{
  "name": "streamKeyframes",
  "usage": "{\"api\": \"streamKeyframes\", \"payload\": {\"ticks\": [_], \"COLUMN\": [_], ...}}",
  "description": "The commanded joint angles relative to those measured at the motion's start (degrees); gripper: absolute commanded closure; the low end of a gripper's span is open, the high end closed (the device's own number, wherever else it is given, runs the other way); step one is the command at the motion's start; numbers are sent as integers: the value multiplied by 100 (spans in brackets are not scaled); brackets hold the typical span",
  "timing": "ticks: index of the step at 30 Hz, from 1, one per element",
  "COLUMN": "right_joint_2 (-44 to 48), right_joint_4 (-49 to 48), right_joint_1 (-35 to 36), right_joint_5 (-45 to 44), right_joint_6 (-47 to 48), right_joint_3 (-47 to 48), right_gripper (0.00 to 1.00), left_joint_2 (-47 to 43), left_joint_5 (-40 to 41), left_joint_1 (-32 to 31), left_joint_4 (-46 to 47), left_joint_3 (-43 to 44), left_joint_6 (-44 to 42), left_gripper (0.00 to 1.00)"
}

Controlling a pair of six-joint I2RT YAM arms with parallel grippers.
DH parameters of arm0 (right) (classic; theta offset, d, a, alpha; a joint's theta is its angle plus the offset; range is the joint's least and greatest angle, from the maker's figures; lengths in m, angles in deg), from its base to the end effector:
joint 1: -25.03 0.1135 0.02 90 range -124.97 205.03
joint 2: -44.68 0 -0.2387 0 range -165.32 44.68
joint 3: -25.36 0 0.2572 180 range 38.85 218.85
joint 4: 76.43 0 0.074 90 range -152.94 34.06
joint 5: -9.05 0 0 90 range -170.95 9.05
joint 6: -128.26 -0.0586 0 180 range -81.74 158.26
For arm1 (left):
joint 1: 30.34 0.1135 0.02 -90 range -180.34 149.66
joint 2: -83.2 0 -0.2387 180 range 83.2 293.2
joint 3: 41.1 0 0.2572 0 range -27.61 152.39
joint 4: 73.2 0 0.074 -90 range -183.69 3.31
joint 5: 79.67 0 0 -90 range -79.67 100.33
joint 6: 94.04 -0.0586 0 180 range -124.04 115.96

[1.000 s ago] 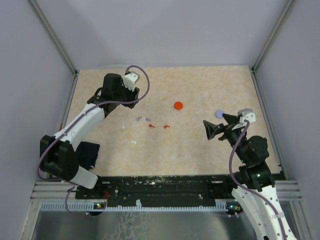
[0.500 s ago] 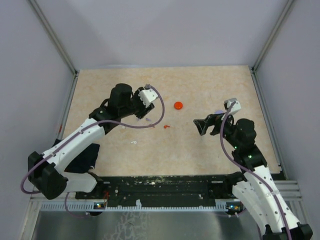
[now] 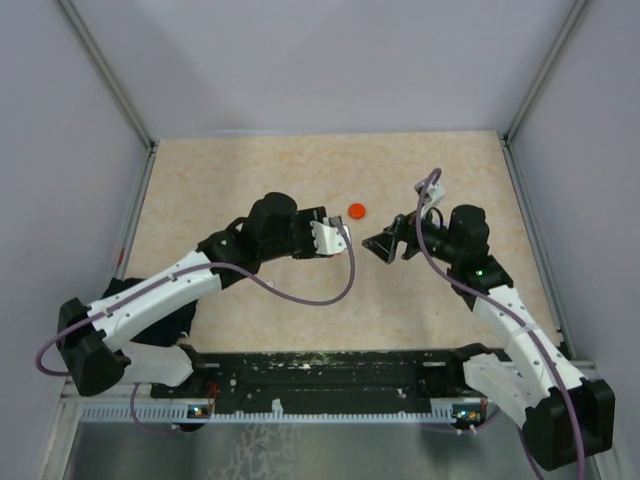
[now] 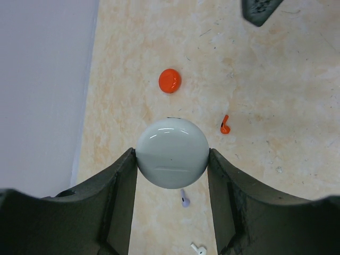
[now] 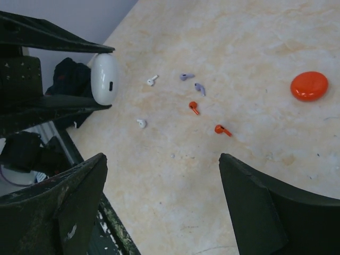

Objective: Insert the wireless bluetooth earbuds into the charging case
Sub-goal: Pick up the charging case at the center of the board.

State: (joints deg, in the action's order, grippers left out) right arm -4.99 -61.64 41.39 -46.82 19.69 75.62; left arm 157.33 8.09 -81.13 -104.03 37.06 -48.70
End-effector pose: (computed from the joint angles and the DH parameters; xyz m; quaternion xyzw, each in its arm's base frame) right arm 0.2224 0.0996 0.2681 -0.1657 0.7577 0.3971 0.4907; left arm 0.2066 -0.2568 0.3014 0.6370 0.5653 -0.0446 0.5222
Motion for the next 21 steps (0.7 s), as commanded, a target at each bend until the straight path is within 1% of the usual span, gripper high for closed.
{"api": "streamKeyframes", "payload": {"ticks": [1, 5, 8, 12, 21], "right_joint_2": [-435, -850, -1086, -1278, -1679], "right_joint_4": [-666, -982, -1011, -1068, -869], "right_joint_1": [34, 111, 250, 460, 747], "right_joint_5": [1216, 1832, 2087, 2125, 2186], "right_joint_6": [-380, -693, -697, -666, -421], "right_joint_3": [562, 777, 908, 1032, 1273], "right_gripper": [17, 21, 23, 25, 35], "left_joint_2": [-136, -86, -44, 12, 82], "left_joint_5": [259, 432, 483, 533, 582], "left_joint_1": [-286, -531, -663, -813, -1038], "left_joint_4": [-111, -111, -160, -226, -282], "left_joint_3": [-45, -25, 21, 69, 125], "left_joint_6": [-657, -826, -854, -870, -884], "left_gripper": [49, 49, 49, 49, 49]}}
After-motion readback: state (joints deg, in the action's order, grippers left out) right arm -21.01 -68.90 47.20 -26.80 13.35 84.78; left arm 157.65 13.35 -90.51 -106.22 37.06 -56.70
